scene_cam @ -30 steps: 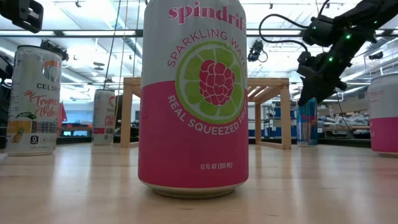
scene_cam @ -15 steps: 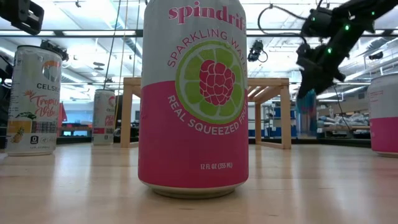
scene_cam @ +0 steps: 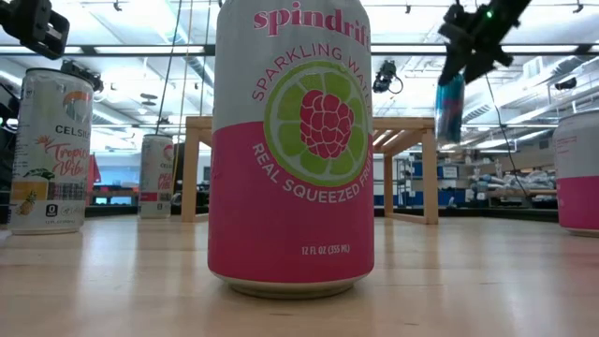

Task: Place canned beverage on shelf
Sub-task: Put the top blue soda can on the shelf

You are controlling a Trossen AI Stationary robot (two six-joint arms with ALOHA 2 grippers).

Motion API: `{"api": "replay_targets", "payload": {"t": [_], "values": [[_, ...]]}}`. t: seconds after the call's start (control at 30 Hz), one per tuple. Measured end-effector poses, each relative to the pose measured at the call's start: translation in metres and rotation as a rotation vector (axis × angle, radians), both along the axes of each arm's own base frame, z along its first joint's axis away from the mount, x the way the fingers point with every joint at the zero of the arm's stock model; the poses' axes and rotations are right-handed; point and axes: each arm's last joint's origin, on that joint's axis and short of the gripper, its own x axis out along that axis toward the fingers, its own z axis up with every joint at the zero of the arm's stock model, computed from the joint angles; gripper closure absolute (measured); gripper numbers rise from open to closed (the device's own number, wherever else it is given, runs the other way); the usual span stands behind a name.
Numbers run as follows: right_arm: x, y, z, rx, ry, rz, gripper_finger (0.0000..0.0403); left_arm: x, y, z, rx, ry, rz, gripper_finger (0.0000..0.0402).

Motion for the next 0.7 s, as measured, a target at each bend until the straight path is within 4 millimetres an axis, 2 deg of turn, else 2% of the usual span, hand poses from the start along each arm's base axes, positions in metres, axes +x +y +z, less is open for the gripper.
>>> {"api": "replay_targets", "payload": {"t": [0.2,0.43,0.7], "values": [[0.014,-0.013,0.029,-0.01,-0.006,0.002,0.0157,0.0,0.0,0.0,-0.001,0.0,0.0,0.0088],[0.04,-0.03,0.047,-0.02,0.008,0.042,0.0157,0.0,0.0,0.0,0.0,0.0,0.0,0.0088],[0.079,-0.046,0.063,-0.027,0.004,0.101,0.0157,0.0,0.0,0.0,0.001,0.001,0.0,0.0088]]}}
